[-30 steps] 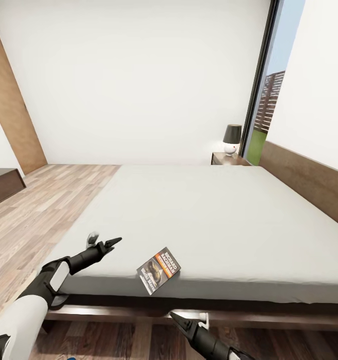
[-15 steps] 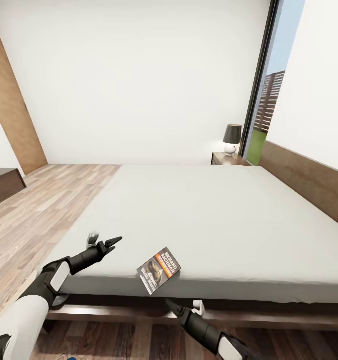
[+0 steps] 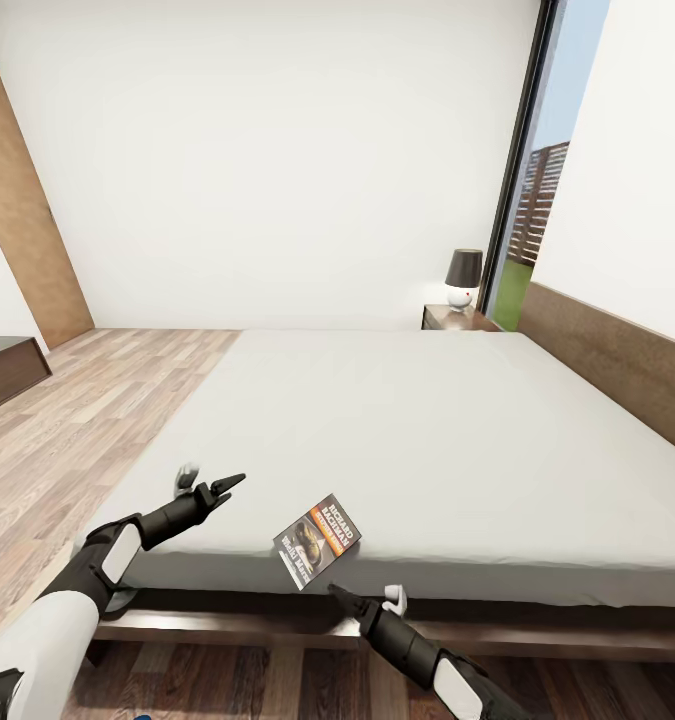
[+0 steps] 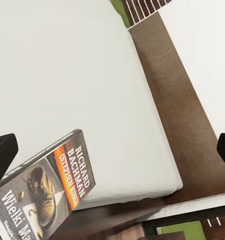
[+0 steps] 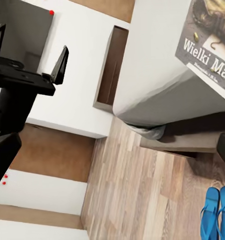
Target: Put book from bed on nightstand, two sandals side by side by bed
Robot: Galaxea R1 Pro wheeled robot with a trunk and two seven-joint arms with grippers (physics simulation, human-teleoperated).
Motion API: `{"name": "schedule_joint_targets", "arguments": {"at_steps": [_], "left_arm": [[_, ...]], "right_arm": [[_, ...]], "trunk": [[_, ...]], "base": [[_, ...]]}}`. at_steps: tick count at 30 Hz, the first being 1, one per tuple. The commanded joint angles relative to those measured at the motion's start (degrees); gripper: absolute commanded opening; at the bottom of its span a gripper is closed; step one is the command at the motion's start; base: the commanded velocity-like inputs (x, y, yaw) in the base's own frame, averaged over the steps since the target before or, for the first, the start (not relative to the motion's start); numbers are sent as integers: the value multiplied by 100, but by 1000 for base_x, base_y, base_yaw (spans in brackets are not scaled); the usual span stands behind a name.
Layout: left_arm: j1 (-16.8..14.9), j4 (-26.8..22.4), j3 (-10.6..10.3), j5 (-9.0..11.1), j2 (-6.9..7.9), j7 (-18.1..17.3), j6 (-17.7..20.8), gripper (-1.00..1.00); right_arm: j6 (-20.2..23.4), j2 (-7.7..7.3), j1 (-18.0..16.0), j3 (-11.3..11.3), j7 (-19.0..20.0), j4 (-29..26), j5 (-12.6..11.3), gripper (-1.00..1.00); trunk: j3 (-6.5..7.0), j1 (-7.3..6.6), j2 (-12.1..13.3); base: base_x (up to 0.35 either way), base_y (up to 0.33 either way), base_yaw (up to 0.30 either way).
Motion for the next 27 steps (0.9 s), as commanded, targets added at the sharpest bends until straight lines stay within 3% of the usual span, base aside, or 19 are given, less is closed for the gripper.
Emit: {"name": "schedule_joint_targets", "arguments": {"at_steps": [1,13,27], "left_arm": [[-4,4,9,23,0,-9,41,100],[-5,2,9,12,-78,30,16,100],[-4,2,9,3,-83,43,9,100]], "right_arm": [[59,-3,-3,7,10,-19,-83,100],[64,-3,-3,-156,16,-56,-196,100],[66,-3,-3,-157,16,-49,-197,100]], "trunk": [[-5,-1,-2],[-5,-1,-2],[-257,307,-564]], "base": [[0,0,0],[0,0,0],[0,0,0]]}}
